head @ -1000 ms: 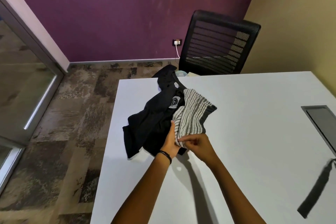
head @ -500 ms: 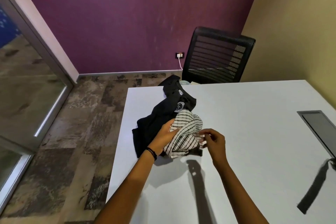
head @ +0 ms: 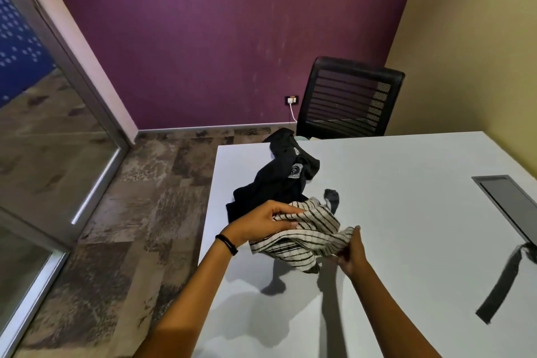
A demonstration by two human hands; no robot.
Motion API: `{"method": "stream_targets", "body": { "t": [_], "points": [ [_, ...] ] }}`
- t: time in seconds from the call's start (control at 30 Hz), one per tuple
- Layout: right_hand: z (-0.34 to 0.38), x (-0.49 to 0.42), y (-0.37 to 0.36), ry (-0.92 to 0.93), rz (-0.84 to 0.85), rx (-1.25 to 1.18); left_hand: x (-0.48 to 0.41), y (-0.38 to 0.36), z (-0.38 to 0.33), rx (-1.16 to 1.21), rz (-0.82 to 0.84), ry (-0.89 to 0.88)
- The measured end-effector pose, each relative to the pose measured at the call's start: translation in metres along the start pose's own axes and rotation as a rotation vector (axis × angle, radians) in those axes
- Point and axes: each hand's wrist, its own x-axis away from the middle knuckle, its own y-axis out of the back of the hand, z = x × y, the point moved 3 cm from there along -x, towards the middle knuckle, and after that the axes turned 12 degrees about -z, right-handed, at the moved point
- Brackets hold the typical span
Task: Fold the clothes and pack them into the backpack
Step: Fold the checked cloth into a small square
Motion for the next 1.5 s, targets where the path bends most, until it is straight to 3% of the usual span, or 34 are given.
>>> {"method": "stream_targets", "body": {
  "t": [0.1, 0.2, 0.3, 0.43, 0.57, 0.63, 0.8, 0.87, 1.03, 1.17, 1.3, 1.5],
  "points": [
    [0.008, 0.02, 0.008, 0.129, -0.122, -0.044, 0.011, 0.005, -0.001, -0.069, -0.001, -0.018],
    [0.027, 0.034, 0.013, 0.431, -0.242, 0.12, 0.02, 0.01, 0.002, -0.137, -0.046, -0.034],
    [0.048, 0.056, 0.012, 0.722, -0.234, 0.278, 0.03, 0.012, 0.014, -0.224, -0.062, -0.012],
    [0.074, 0.093, 0.004, 0.946, -0.121, 0.303, 0.042, 0.004, 0.03, -0.303, 0.013, 0.016],
    [0.086, 0.12, -0.007, 1.038, -0.028, 0.275, 0.043, -0.007, 0.043, -0.444, 0.079, 0.115],
    [0.09, 0.133, -0.013, 1.064, 0.002, 0.259, 0.041, -0.011, 0.035, -0.54, 0.035, 0.107],
    [0.097, 0.17, -0.027, 1.159, 0.112, 0.318, 0.037, -0.015, -0.02, -0.369, -0.252, -0.177],
    [0.1, 0.186, -0.032, 1.217, 0.178, 0.342, 0.037, -0.015, -0.043, -0.332, -0.288, -0.286],
    [0.107, 0.216, -0.038, 1.369, 0.261, 0.399, 0.034, -0.011, -0.064, -0.317, -0.333, -0.366],
    [0.114, 0.232, -0.04, 1.393, 0.353, 0.464, 0.041, -0.007, -0.077, -0.096, -0.249, -0.364],
    [0.121, 0.246, -0.04, 1.446, 0.42, 0.569, 0.046, 0.0, -0.095, -0.118, -0.233, -0.45],
    [0.138, 0.263, -0.031, 1.537, 0.337, 0.601, 0.051, 0.017, -0.11, -0.197, -0.212, -0.5]
  ]
}}
